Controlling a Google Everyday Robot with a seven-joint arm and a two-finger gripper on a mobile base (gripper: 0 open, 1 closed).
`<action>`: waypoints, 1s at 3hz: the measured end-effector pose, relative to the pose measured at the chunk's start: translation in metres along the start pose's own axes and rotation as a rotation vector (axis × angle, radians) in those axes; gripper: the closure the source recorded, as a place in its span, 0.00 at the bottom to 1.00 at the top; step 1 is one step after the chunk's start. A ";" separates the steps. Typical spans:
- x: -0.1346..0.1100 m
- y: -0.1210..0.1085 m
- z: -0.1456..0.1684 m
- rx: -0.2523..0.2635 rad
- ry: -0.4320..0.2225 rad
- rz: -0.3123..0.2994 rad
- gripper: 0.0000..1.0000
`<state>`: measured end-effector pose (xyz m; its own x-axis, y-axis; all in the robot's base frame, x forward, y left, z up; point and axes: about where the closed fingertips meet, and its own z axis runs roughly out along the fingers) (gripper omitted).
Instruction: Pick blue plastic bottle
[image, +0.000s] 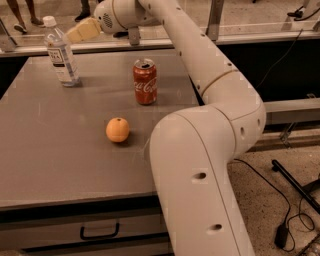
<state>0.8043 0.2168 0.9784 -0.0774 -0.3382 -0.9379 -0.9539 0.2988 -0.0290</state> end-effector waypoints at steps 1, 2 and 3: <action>-0.003 0.009 0.018 -0.013 0.008 -0.004 0.00; -0.005 0.015 0.031 0.023 0.042 -0.036 0.00; 0.000 0.023 0.045 0.054 0.077 -0.066 0.00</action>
Offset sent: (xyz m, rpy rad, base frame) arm -0.0202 0.0447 -0.0152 -0.1230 -0.0758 -0.0614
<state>0.7950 0.2639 0.9623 -0.0392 -0.4254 -0.9042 -0.9407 0.3208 -0.1101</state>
